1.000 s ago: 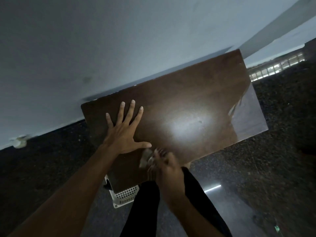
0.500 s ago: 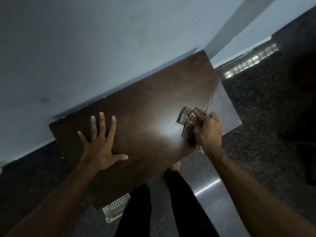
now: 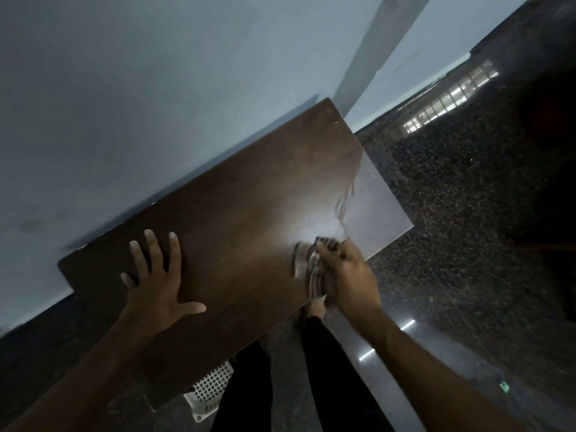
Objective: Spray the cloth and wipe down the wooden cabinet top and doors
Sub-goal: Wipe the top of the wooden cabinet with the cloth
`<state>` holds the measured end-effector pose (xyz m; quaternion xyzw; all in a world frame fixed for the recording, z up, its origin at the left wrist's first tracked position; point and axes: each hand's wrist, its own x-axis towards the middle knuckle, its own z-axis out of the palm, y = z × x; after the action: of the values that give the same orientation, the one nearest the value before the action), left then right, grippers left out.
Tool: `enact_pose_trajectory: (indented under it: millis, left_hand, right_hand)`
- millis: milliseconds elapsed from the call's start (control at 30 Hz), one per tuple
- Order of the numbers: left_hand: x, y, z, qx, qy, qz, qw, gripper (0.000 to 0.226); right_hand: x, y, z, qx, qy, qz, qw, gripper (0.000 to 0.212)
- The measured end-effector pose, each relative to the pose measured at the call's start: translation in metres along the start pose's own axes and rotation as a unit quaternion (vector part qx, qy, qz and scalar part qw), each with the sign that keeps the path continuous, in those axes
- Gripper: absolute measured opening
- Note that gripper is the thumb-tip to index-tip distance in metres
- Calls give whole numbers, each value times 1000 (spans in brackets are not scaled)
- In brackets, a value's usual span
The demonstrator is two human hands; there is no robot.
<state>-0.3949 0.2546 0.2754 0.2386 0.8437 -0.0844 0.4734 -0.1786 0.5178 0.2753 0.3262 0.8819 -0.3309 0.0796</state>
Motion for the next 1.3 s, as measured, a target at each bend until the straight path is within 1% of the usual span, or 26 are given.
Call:
enact_pose_trajectory:
  millis: [33, 100, 133, 200, 267, 333, 400, 467, 500, 533, 600, 633, 667, 700, 733, 767, 800, 833, 867, 900, 933, 967, 1033, 1133, 1200, 1300]
  left_hand:
    - [0, 1, 0, 1, -1, -2, 1000, 157]
    - [0, 2, -1, 1, -6, -6, 1000, 157]
    - [0, 3, -2, 3, -9, -9, 1000, 157]
    - [0, 4, -2, 2, -13, -15, 1000, 157]
    - [0, 5, -1, -2, -14, -16, 1000, 158]
    - [1, 4, -1, -3, -12, -16, 1000, 157]
    - [0, 4, 0, -8, -4, -14, 1000, 157]
    - [0, 1, 1, -13, 3, -10, 1000, 156]
    - [0, 0, 1, -16, 3, -10, 1000, 156]
    - [1, 1, 0, -18, 5, -11, 1000, 156]
    - [1, 1, 1, -20, 6, -14, 1000, 156]
    - [1, 2, 1, -21, 7, -15, 1000, 157]
    - [1, 2, 2, -20, 9, -14, 1000, 157]
    - [1, 2, 2, -20, 10, -15, 1000, 157]
    - [1, 2, 2, -20, 9, -18, 1000, 156]
    - [1, 2, 2, -20, 8, -19, 1000, 156]
    - [1, 2, 1, -21, 9, -20, 1000, 156]
    - [1, 3, 2, -22, 8, -22, 999, 156]
    - [1, 2, 2, -23, 7, -25, 999, 157]
    - [1, 3, 2, -24, 4, -26, 999, 157]
    - [1, 3, 2, -25, 4, -26, 999, 157]
    - [2, 4, 1, -26, 4, -25, 999, 156]
    - [2, 4, 1, -29, 5, -27, 999, 156]
    - [1, 4, 2, -32, 5, -24, 999, 155]
    - [2, 2, 2, -34, 10, -20, 999, 155]
    - [2, 0, 4, -31, 13, -13, 999, 154]
  right_hand:
    - [13, 11, -9, -1, 25, 3, 1000, 36]
    - [55, 33, -36, -34, 74, 49, 995, 24]
    - [80, 40, -52, -51, 85, 78, 992, 25]
    - [117, 42, -68, -96, 115, 81, 985, 32]
    - [138, 37, -73, -96, 139, 71, 983, 33]
    - [150, 34, -77, -82, 154, 100, 980, 35]
    - [144, 32, -68, -101, 144, 113, 978, 36]
    - [114, 26, -49, -117, 92, 84, 985, 32]
    - [95, 26, -36, -100, 59, 71, 991, 24]
    - [74, 25, -25, -123, 50, 38, 990, 16]
    - [33, 24, -1, -88, 23, 0, 996, 24]
    - [17, 21, 6, -60, 0, -11, 998, 40]
    - [7, 21, 8, -76, -8, -31, 997, 59]
    - [7, 26, 5, -92, -23, -50, 994, 71]
    - [12, 29, -2, -87, -48, -51, 994, 73]
    - [21, 30, -11, -67, -61, -40, 995, 62]
    - [36, 34, -19, -64, -14, -47, 997, 42]
    - [48, 37, -28, -55, 10, -31, 998, 23]
    - [65, 39, -38, -58, 37, -26, 997, 18]
    - [86, 41, -45, -67, 52, -32, 996, 28]
    - [106, 45, -52, -77, 75, -19, 994, 37]
    - [125, 45, -61, -70, 102, 0, 992, 42]
    - [160, 44, -76, -83, 117, 38, 989, 45]
    - [186, 36, -87, -94, 141, 48, 984, 44]
    - [187, 38, -90, -98, 132, 38, 986, 41]
    - [164, 52, -89, -116, 97, 12, 988, 34]
